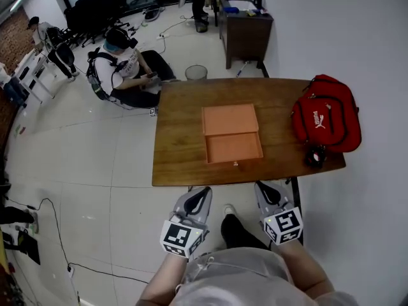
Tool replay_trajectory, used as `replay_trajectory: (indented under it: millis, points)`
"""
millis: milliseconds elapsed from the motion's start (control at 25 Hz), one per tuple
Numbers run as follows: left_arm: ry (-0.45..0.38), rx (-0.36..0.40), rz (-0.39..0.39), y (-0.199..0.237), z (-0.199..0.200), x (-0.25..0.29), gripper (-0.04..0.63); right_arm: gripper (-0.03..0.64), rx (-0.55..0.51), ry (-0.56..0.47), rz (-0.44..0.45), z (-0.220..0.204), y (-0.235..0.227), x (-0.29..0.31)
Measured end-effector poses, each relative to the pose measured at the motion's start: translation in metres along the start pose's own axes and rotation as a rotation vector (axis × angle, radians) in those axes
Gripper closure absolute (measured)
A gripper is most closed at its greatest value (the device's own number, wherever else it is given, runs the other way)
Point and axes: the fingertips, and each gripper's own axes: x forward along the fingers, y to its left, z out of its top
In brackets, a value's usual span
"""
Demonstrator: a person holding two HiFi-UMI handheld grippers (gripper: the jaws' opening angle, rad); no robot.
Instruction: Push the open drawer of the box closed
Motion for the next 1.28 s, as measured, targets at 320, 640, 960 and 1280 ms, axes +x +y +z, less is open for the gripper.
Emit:
replay_trajectory:
  millis: [320, 640, 960, 1280]
  points:
    - [0.124, -0.043, 0.025, 0.026, -0.046, 0.078, 0.594, 0.614, 0.079, 0.138, 0.068, -0.041, -0.036, 0.063]
    - [0.252, -0.170, 0.066, 0.047, -0.124, 0.132, 0.594, 0.614, 0.136, 0.255, 0.092, -0.103, -0.055, 0.112]
    - [0.325, -0.273, 0.179, 0.078, -0.159, 0.143, 0.594, 0.614, 0.203, 0.326, 0.072, -0.131, -0.071, 0.133]
    - [0.346, -0.276, 0.181, 0.088, -0.160, 0.151, 0.594, 0.614, 0.208, 0.339, 0.068, -0.130, -0.076, 0.145]
